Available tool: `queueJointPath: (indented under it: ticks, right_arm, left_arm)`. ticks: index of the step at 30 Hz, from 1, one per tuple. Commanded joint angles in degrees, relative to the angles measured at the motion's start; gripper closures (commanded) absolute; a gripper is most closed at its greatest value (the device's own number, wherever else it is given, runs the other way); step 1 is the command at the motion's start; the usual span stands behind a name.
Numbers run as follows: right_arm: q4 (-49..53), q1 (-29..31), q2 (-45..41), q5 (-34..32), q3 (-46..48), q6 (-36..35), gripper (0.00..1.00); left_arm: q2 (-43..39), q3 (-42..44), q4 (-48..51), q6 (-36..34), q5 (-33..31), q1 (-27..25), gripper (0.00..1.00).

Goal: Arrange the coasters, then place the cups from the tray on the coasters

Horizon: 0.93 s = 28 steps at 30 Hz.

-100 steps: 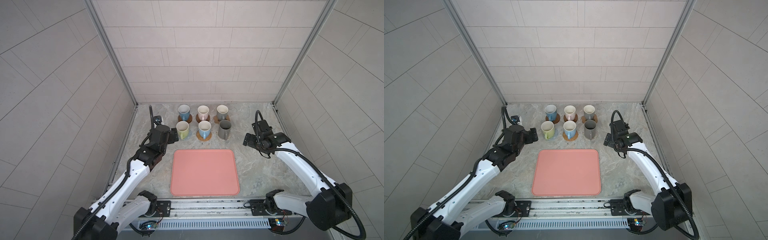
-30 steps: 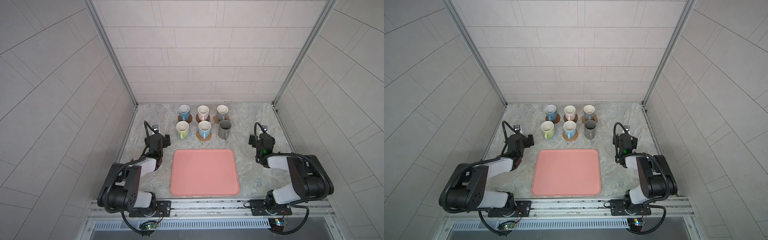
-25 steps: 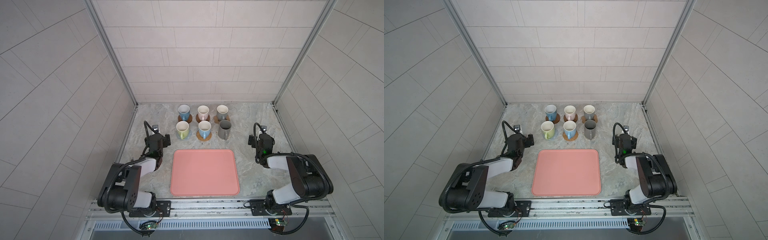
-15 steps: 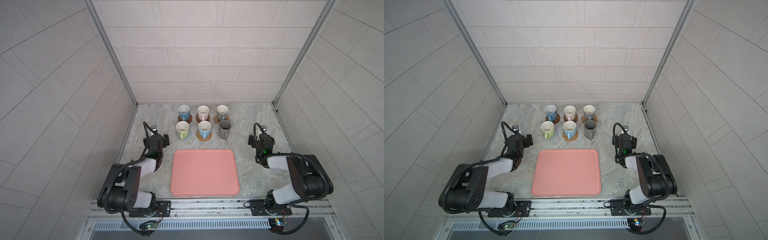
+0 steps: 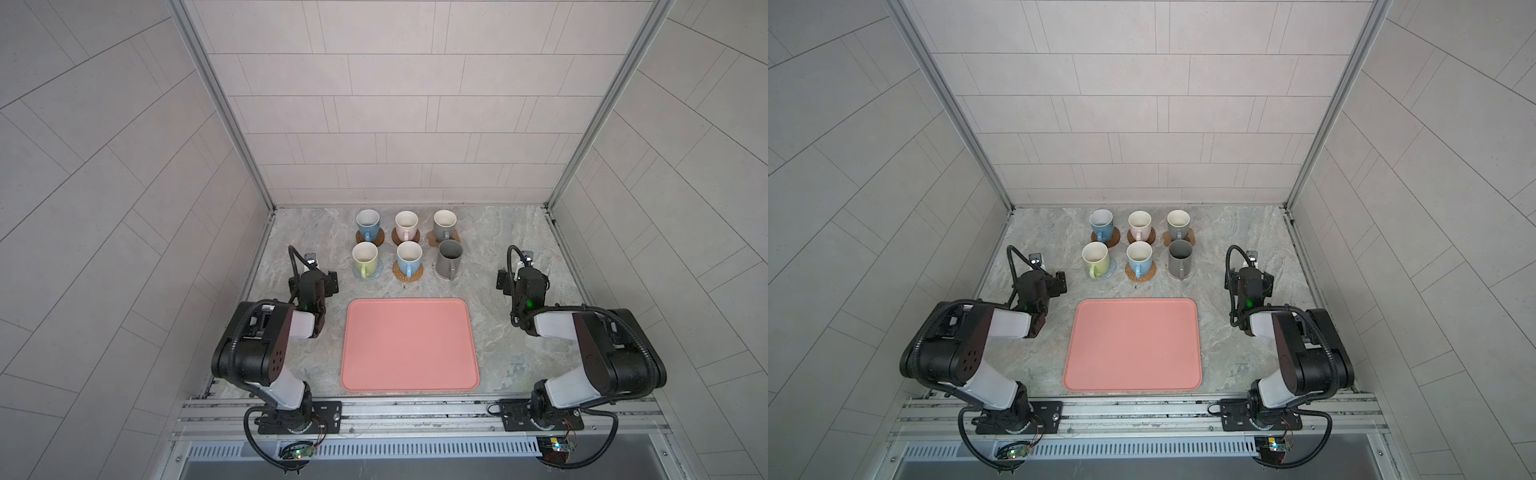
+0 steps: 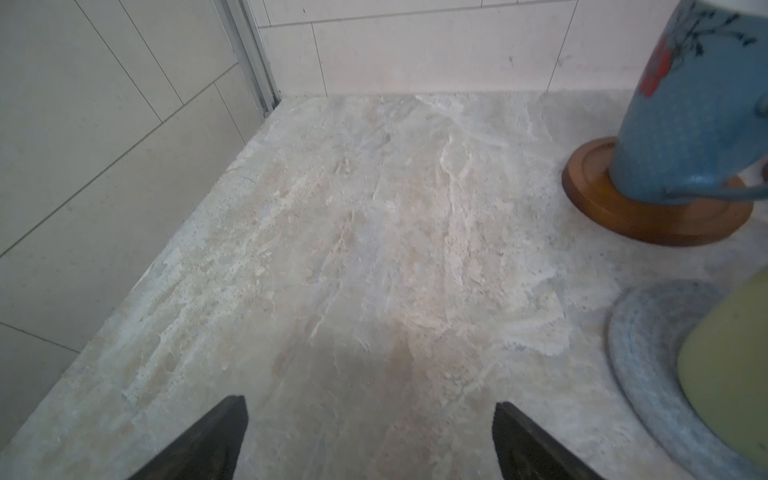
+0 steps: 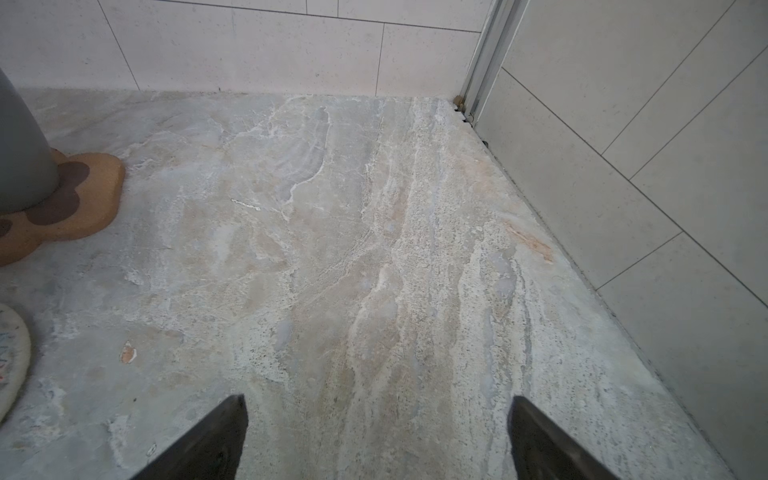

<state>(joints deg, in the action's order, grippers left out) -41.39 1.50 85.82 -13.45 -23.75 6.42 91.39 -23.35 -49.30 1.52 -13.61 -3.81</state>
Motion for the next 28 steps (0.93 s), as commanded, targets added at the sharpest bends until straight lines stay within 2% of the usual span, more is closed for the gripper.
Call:
queueJointPath:
  ticks: [1, 3, 28]
  right_arm:
    - [-1.02, 0.35, -0.04, -0.3, 0.11, -0.36, 0.01]
    - [-0.98, 0.31, -0.04, -0.39, 0.1, -0.35, 0.01]
    - [-0.42, 1.17, 0.31, -2.19, -0.36, -0.75, 0.0]
  left_arm:
    - [-0.08, -1.05, 0.03, -0.17, 2.37, 0.66, 0.0]
    - [0.77, -0.74, -2.4, -0.51, 2.36, 0.66, 0.0]
    - [0.47, -0.74, -1.78, -0.46, 2.75, 1.0, 0.0]
